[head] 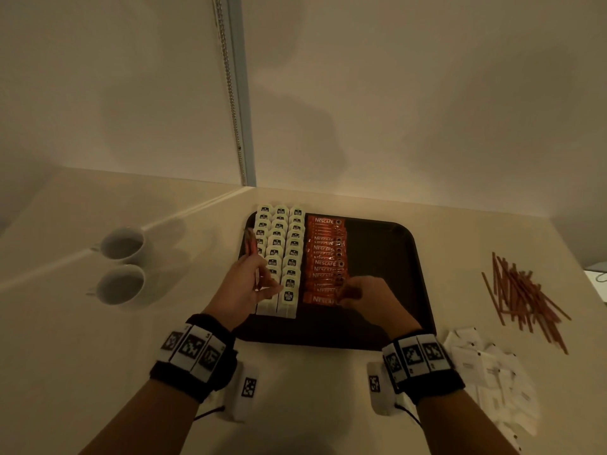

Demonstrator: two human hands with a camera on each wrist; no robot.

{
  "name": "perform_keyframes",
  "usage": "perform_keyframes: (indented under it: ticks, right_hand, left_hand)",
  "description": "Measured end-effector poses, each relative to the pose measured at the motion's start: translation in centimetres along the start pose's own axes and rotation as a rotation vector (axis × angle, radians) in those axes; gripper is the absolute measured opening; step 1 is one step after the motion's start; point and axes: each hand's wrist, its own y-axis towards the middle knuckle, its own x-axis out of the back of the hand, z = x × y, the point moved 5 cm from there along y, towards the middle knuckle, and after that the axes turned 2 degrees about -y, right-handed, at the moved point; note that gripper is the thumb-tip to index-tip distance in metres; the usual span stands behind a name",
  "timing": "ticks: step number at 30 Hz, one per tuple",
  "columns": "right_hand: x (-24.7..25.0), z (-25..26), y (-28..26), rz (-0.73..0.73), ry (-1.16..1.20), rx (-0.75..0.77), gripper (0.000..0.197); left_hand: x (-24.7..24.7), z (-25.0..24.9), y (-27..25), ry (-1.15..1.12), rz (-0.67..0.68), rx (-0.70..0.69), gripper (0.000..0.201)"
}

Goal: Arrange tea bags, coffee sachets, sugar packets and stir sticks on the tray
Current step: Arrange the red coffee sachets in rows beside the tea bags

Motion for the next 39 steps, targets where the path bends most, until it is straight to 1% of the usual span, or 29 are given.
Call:
perform_keyframes:
  ticks: [2, 4, 9, 16, 20, 26, 28, 31, 33, 34, 35, 36, 37, 39]
  right_hand:
    - [-1.6, -1.6, 0.5, -0.007, -0.001, -0.048, 0.019]
    - [-2.7, -2.4, 0.9, -0.015, 0.0, -0.058, 0.016]
    - [-3.7, -2.8, 1.8, -0.097, 0.018, -0.095, 0.012]
    - [-3.6, -3.0, 2.3, -0.198, -0.087, -0.106, 0.019]
    - [-3.5, -2.8, 2.2, -0.213, -0.091, -0.096, 0.018]
    - [-3.0, -2.6, 2.1, -0.222, -0.085, -0.089, 0.023]
    - [-2.3, -1.5, 2.1, -0.25, 0.044, -0.059, 0.022]
    - [-0.5, 2.0, 1.5, -0.292, 0.432, 0.07, 0.016]
    - [0.5, 4.7, 0.9, -0.22, 0.703, 0.138, 0.022]
    - [0.7, 5.8, 0.7, -0.173, 0.798, 0.163, 0.023]
    - [1.0, 6.6, 0.5, -0.144, 0.845, 0.189, 0.021]
    - [1.3, 7.1, 0.4, -0.132, 0.851, 0.208, 0.017]
    - [1.5, 7.4, 0.2, -0.131, 0.848, 0.218, 0.013]
    - [1.6, 7.3, 0.0, -0.154, 0.872, 0.223, 0.012]
  left_hand:
    - [0.5, -0.3, 0.1, 0.037, -0.001, 0.023, 0.009]
    - [0.7, -0.5, 0.1, 0.071, 0.013, 0.022, 0.005]
    - [0.4, -0.7, -0.2, 0.071, 0.041, 0.011, 0.006]
    - [0.3, -1.1, -0.6, 0.076, 0.053, 0.009, 0.021]
    - [0.1, -1.3, -0.8, 0.067, 0.059, -0.037, 0.015]
    - [-0.1, -1.2, -0.9, 0.143, 0.092, -0.072, 0.014]
    - [-0.3, -1.3, -1.0, 0.189, 0.117, -0.09, 0.016]
    - [-0.9, -1.2, -1.2, 0.263, 0.163, -0.101, 0.023]
    - [-1.4, -1.1, -1.3, 0.326, 0.185, -0.129, 0.022]
    - [-1.6, -1.1, -1.3, 0.363, 0.197, -0.16, 0.017]
    - [-1.8, -1.2, -1.5, 0.395, 0.204, -0.192, 0.011]
    - [-1.8, -1.2, -1.5, 0.411, 0.201, -0.22, 0.011]
    - [-1.8, -1.4, -1.6, 0.394, 0.193, -0.238, 0.015]
    - [-1.5, -1.7, -1.6, 0.247, 0.182, -0.23, 0.025]
